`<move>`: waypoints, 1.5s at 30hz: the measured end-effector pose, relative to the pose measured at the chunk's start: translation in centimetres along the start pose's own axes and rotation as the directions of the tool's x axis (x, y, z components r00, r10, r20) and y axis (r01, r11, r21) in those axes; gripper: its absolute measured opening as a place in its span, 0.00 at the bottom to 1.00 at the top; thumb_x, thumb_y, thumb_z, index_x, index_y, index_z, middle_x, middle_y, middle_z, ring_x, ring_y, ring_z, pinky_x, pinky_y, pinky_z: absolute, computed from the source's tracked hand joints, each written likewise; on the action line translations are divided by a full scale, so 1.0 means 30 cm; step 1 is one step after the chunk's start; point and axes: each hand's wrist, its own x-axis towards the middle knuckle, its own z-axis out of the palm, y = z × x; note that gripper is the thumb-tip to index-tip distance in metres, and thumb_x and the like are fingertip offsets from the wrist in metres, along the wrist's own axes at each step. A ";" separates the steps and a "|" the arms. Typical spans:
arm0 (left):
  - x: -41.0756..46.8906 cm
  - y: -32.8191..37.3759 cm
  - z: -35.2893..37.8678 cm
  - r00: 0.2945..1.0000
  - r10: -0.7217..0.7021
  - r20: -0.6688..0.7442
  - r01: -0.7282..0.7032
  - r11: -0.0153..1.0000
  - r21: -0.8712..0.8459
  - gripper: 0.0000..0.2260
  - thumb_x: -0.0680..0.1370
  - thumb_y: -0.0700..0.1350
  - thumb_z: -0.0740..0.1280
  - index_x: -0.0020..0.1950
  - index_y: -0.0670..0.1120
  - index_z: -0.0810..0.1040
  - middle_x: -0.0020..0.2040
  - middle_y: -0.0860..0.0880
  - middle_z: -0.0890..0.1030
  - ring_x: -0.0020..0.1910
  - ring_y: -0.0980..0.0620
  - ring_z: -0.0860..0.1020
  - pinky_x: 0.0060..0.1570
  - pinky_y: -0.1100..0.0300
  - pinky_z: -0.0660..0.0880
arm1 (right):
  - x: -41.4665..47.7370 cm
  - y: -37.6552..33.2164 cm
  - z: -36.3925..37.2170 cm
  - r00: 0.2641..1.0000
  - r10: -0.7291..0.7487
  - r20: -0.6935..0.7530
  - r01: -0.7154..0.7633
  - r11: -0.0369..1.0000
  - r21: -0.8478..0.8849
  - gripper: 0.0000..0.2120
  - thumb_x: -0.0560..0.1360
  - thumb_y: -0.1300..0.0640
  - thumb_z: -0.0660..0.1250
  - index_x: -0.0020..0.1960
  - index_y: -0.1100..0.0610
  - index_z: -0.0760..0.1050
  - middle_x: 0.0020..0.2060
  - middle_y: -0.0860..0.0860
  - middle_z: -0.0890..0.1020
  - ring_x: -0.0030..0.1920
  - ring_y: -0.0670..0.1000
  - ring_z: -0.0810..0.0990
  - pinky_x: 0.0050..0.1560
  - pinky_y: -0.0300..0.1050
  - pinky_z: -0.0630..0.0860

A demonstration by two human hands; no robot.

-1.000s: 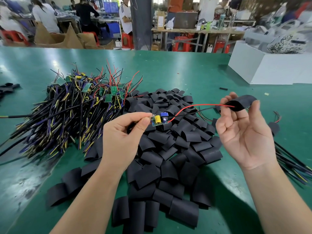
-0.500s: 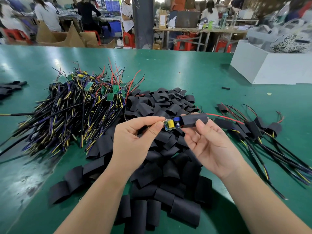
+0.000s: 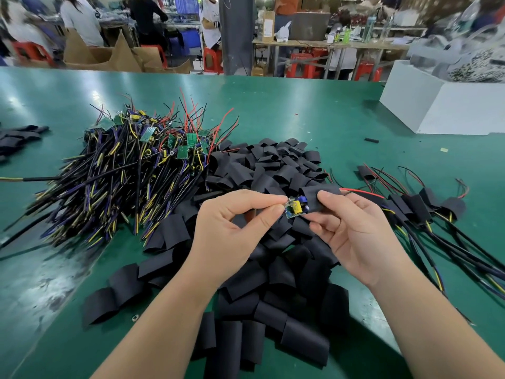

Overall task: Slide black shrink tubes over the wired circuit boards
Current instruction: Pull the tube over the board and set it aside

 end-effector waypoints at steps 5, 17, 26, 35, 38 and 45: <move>0.006 0.002 -0.007 0.999 0.027 -0.029 -0.027 1.000 -0.001 0.08 0.74 0.39 0.71 0.49 0.52 0.84 0.45 0.55 0.85 0.44 0.50 0.83 0.46 0.57 0.79 | -0.004 -0.020 -0.011 0.993 0.075 0.090 -0.075 0.997 -0.002 0.08 0.65 0.55 0.72 0.43 0.55 0.85 0.42 0.53 0.86 0.44 0.51 0.86 0.35 0.36 0.78; 0.012 0.008 -0.021 0.999 -0.036 -0.033 0.031 0.990 -0.140 0.06 0.72 0.43 0.71 0.48 0.51 0.84 0.43 0.55 0.85 0.44 0.54 0.83 0.47 0.62 0.78 | -0.014 -0.029 -0.018 0.952 -0.161 0.259 0.182 0.982 -0.058 0.16 0.62 0.63 0.78 0.48 0.52 0.83 0.49 0.56 0.85 0.45 0.53 0.85 0.41 0.39 0.80; 0.004 0.004 -0.003 0.999 -0.048 0.004 0.048 0.989 -0.138 0.07 0.73 0.44 0.70 0.49 0.53 0.85 0.43 0.54 0.85 0.44 0.51 0.82 0.46 0.59 0.78 | -0.027 -0.023 -0.004 0.942 -0.101 0.319 0.130 0.989 -0.071 0.19 0.60 0.46 0.81 0.48 0.52 0.84 0.43 0.53 0.86 0.44 0.52 0.86 0.37 0.37 0.79; 0.005 -0.021 -0.010 0.994 0.102 -0.037 -0.095 0.984 0.150 0.07 0.73 0.42 0.70 0.50 0.50 0.85 0.41 0.56 0.83 0.35 0.50 0.77 0.36 0.63 0.72 | -0.020 0.015 0.012 0.971 -0.121 0.208 0.148 0.982 -0.117 0.13 0.65 0.57 0.72 0.50 0.57 0.82 0.44 0.54 0.86 0.43 0.52 0.86 0.38 0.37 0.79; 0.007 -0.019 -0.005 0.992 0.102 -0.073 -0.083 0.972 0.220 0.08 0.72 0.43 0.71 0.49 0.54 0.84 0.39 0.57 0.83 0.35 0.55 0.77 0.37 0.65 0.72 | -0.020 0.027 0.020 0.968 -0.147 0.203 0.180 0.972 -0.151 0.20 0.65 0.58 0.72 0.57 0.57 0.77 0.47 0.55 0.86 0.46 0.54 0.85 0.42 0.39 0.79; -0.009 -0.012 0.008 0.990 0.078 -0.114 -0.022 0.902 0.430 0.11 0.71 0.52 0.70 0.46 0.61 0.69 0.40 0.63 0.82 0.48 0.59 0.77 0.44 0.50 0.76 | -0.006 0.058 0.025 0.966 -0.143 0.215 0.172 0.977 -0.122 0.31 0.65 0.59 0.75 0.66 0.46 0.72 0.46 0.49 0.84 0.46 0.49 0.79 0.48 0.40 0.78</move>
